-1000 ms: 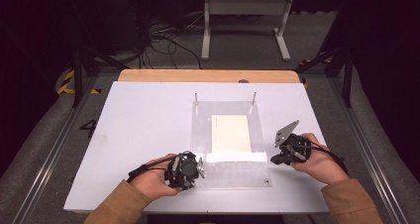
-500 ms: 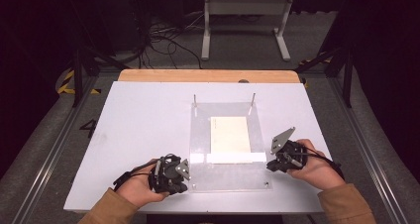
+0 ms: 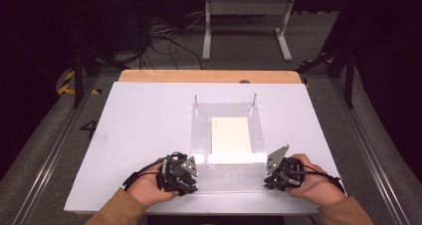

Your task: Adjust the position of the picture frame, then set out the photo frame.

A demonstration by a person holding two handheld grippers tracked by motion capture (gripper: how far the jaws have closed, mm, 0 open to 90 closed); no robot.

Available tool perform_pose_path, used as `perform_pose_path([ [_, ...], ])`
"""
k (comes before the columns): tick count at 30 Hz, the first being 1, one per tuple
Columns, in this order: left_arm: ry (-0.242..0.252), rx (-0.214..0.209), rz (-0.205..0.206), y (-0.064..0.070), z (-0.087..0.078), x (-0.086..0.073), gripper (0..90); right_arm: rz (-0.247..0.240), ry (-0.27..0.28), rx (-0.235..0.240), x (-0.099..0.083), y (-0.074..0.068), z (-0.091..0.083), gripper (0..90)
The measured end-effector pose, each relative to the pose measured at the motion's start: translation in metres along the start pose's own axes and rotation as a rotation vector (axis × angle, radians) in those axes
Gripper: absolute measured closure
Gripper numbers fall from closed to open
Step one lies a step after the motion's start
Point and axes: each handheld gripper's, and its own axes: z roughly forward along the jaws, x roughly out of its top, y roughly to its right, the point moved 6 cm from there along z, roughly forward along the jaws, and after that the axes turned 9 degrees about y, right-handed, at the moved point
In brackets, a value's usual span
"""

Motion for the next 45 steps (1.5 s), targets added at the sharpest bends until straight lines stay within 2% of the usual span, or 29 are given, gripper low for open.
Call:
perform_pose_path([
  [2, 0.012, 0.003, -0.009, -0.001, 0.002, 0.0, 71.7, -0.005, -0.001, -0.005, 0.001, 0.0, 0.0, 82.5],
  [4, 0.022, -0.013, -0.013, -0.002, 0.003, 0.0, 71.7, -0.009, -0.007, -0.012, 0.001, 0.0, 0.0, 82.7],
  [6, 0.008, -0.02, -0.004, -0.001, 0.006, 0.0, 71.9, -0.016, -0.012, -0.02, 0.001, -0.002, 0.0, 82.8],
  [9, -0.01, -0.019, 0.008, 0.002, 0.007, 0.0, 72.1, -0.043, -0.02, -0.012, 0.002, -0.006, 0.001, 82.8],
  [13, -0.016, -0.048, 0.009, 0.005, 0.007, -0.003, 74.2, -0.073, -0.036, 0.016, 0.002, -0.015, 0.001, 82.8],
  [17, -0.013, -0.066, 0.016, 0.009, 0.008, -0.003, 82.5, -0.071, -0.062, 0.049, 0.0, -0.024, -0.001, 82.8],
  [19, -0.025, -0.064, 0.043, 0.014, 0.009, -0.003, 82.6, -0.071, -0.062, 0.059, -0.002, -0.026, -0.001, 82.7],
  [23, -0.038, -0.067, 0.057, 0.02, 0.009, -0.002, 82.6, -0.062, -0.049, 0.079, -0.005, -0.028, -0.002, 82.7],
  [25, -0.039, -0.086, 0.065, 0.022, 0.01, -0.002, 82.6, -0.052, -0.053, 0.082, -0.006, -0.029, -0.003, 82.7],
  [28, -0.039, -0.103, 0.05, 0.022, 0.01, -0.002, 81.3, -0.047, -0.046, 0.086, -0.007, -0.029, -0.004, 82.4],
  [29, -0.031, -0.119, 0.039, 0.022, 0.01, -0.002, 78.3, -0.045, -0.036, 0.091, -0.007, -0.029, -0.004, 82.1],
  [31, -0.013, -0.103, 0.032, 0.019, 0.008, 0.0, 69.9, -0.043, 0.051, 0.085, -0.003, -0.026, -0.007, 76.8],
  [32, 0.002, -0.096, 0.028, 0.017, 0.006, 0.0, 69.5, -0.043, 0.101, 0.074, 0.0, -0.024, -0.009, 75.6],
  [34, 0.056, -0.083, 0.009, 0.013, 0.001, 0.002, 67.4, -0.029, 0.162, 0.05, 0.003, -0.02, -0.015, 75.2],
  [36, 0.097, -0.072, 0.0, 0.009, -0.004, 0.004, 66.5, 0.005, 0.221, 0.011, 0.006, -0.015, -0.02, 73.2],
  [39, 0.174, -0.009, -0.04, -0.002, -0.014, 0.006, 62.3, 0.059, 0.301, -0.052, 0.007, -0.005, -0.024, 66.5],
  [40, 0.174, -0.009, -0.04, -0.002, -0.014, 0.006, 61.6, 0.098, 0.337, -0.079, 0.008, -0.001, -0.025, 64.8],
  [41, 0.194, 0.007, -0.049, -0.005, -0.015, 0.006, 60.7, 0.113, 0.355, -0.098, 0.008, 0.002, -0.026, 64.6],
  [42, 0.23, 0.05, -0.072, -0.013, -0.019, 0.005, 59.0, 0.12, 0.37, -0.115, 0.008, 0.005, -0.027, 64.3],
  [45, 0.265, 0.11, -0.101, -0.024, -0.024, 0.002, 56.3, 0.154, 0.416, -0.166, 0.01, 0.015, -0.031, 62.3],
])
